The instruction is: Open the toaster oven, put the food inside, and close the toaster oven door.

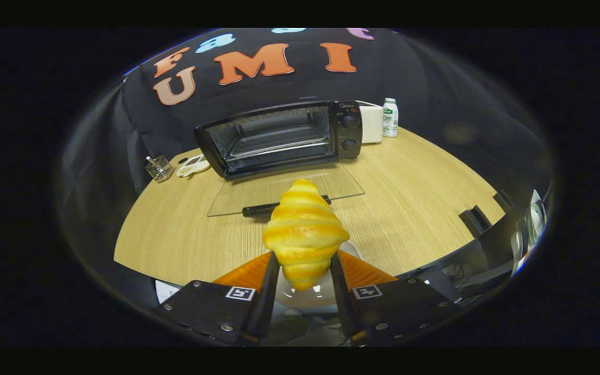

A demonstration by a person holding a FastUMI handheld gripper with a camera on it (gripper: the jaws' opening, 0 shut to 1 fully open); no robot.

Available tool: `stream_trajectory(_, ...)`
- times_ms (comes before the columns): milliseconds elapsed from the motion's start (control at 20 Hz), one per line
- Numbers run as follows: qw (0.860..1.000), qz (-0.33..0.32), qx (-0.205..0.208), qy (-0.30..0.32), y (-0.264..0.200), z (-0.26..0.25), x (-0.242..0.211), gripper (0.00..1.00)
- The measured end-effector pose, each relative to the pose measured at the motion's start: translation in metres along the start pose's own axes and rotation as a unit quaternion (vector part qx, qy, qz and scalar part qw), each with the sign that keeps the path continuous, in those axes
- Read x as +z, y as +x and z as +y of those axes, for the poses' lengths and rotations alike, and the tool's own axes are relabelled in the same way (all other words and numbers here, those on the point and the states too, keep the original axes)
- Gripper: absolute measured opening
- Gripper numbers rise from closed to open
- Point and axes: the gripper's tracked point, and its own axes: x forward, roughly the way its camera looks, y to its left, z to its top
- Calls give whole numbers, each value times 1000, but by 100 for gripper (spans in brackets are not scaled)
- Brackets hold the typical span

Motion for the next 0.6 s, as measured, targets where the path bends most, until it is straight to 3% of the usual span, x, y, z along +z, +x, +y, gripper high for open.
stream_trajectory(200, 1000, -14, 24, 3, 8, 12, 43, 53)
stream_trajectory(600, 998, -19, 18, -48, 68, 28, 115, 53)
